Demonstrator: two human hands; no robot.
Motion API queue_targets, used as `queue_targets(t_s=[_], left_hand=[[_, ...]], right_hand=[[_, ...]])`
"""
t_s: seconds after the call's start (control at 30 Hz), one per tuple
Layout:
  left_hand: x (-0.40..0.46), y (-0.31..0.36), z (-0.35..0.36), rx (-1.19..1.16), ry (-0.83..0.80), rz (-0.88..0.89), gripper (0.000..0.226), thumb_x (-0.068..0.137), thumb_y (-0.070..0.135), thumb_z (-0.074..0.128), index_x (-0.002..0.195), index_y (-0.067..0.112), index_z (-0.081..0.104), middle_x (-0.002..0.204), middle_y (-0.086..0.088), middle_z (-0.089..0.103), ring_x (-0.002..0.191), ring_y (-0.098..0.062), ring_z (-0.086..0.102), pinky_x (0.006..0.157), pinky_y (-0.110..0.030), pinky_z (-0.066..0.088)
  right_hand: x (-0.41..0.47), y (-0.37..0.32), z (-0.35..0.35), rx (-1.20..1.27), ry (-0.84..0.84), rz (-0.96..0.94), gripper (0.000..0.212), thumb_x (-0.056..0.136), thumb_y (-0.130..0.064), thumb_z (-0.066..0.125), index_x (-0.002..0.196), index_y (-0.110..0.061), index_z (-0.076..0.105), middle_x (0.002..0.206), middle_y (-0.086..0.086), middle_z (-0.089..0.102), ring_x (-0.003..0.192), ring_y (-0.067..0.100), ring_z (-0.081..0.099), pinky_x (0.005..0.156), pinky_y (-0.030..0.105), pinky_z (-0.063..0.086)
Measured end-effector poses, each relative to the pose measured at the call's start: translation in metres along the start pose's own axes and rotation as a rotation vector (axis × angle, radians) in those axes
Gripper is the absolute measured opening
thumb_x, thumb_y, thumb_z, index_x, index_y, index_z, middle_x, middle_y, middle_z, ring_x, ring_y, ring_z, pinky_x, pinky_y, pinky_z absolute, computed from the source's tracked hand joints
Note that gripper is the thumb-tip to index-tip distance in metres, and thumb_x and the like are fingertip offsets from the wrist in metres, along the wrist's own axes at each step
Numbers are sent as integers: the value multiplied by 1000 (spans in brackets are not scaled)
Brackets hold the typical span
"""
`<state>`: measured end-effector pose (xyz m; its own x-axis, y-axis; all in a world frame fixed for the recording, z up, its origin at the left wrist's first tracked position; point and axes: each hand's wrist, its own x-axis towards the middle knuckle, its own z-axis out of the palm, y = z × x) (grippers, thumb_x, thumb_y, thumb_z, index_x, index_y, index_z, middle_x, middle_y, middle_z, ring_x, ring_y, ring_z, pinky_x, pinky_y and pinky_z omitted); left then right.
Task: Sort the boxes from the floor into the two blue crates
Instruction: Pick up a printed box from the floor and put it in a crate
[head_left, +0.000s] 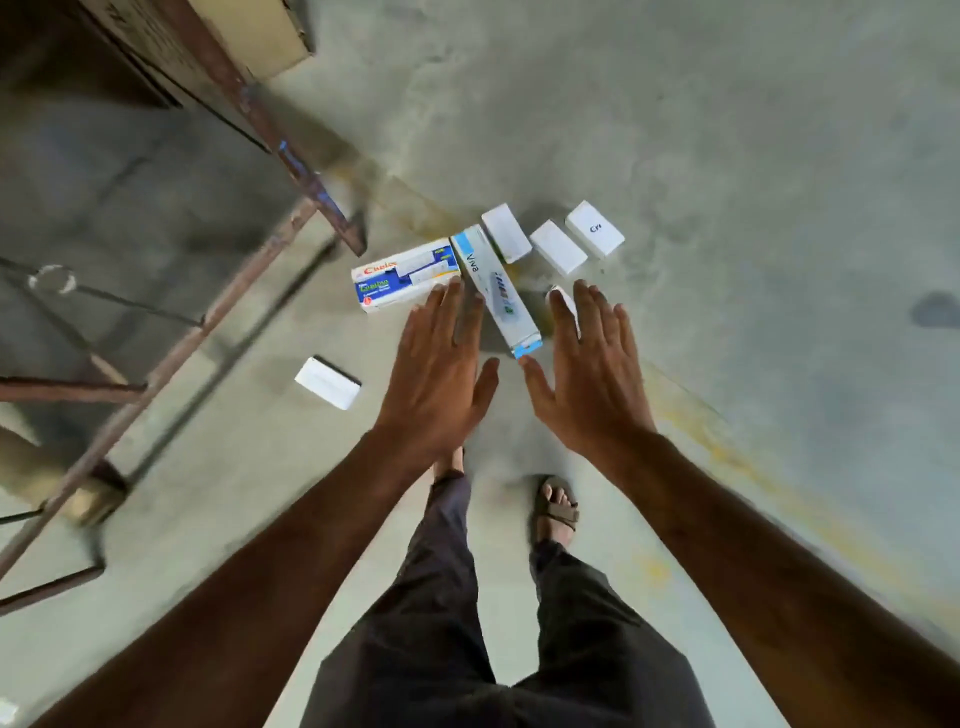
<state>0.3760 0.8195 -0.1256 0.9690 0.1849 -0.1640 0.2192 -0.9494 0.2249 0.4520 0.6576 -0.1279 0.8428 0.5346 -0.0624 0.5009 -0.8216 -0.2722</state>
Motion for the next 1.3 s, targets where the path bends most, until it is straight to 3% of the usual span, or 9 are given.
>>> queue_targets(t_s=[0.2,0.5,0.67,0.8,0.9,0.97,1.03,1.17,1.3], left_hand=[[87,-63,77,6,-71,64,73,103,43,47,162,8,21,169,-20,10,157,-35,13,126,-46,17],[218,-137,291,-92,-309,-57,77,104,50,47,162,10,19,169,-22,7,156,-36,15,126,-46,20],[291,-155,427,-341,-523,-304,85,101,50,54,164,18,8,171,-16,-2,158,-34,5,126,-50,18],[343,-170,521,-614,-464,-544,87,100,44,60,164,18,8,167,-13,19,153,-30,26,123,-44,29],[367,-188,565,-747,-443,-682,96,99,41,63,163,12,-3,167,-11,21,151,-27,28,116,-32,31],[376,-195,580,-827,-427,-733,82,98,35,65,158,10,16,148,-4,46,139,-21,45,97,-19,42],[380,-200,591,-879,-388,-769,57,93,33,71,137,13,40,116,6,59,116,-15,60,72,-14,44],[373,-188,563,-1043,-369,-858,56,80,44,83,120,17,55,106,6,68,96,-10,65,76,-26,54],[359,-162,490,-1129,-277,-896,48,72,49,89,105,24,65,92,16,75,82,1,69,73,-25,55]], right_hand=[[75,12,96,13,-18,101,75,94,-39,63,154,-2,37,159,26,35,148,41,32,124,49,19],[170,76,327,13,-243,186,88,95,-47,62,161,-6,20,166,21,22,154,37,17,128,48,14],[216,128,466,42,-351,247,97,92,-53,64,162,-9,13,165,20,18,154,38,14,127,49,17],[251,166,567,30,-391,242,116,80,-62,75,161,-7,12,163,22,22,153,39,19,125,50,22],[272,173,616,70,-389,291,128,72,-62,81,161,-7,8,155,21,31,145,40,31,120,50,30],[280,172,629,142,-408,359,133,71,-55,84,162,-10,0,149,20,36,137,40,39,114,51,38],[283,168,637,186,-381,418,132,69,-50,85,162,-12,0,143,19,39,131,39,44,108,52,43],[263,159,604,257,-337,479,127,61,-45,85,160,-16,10,138,15,44,126,38,46,106,49,41],[218,142,517,253,-311,460,125,60,-45,80,161,-20,10,137,16,42,123,36,44,105,47,39]])
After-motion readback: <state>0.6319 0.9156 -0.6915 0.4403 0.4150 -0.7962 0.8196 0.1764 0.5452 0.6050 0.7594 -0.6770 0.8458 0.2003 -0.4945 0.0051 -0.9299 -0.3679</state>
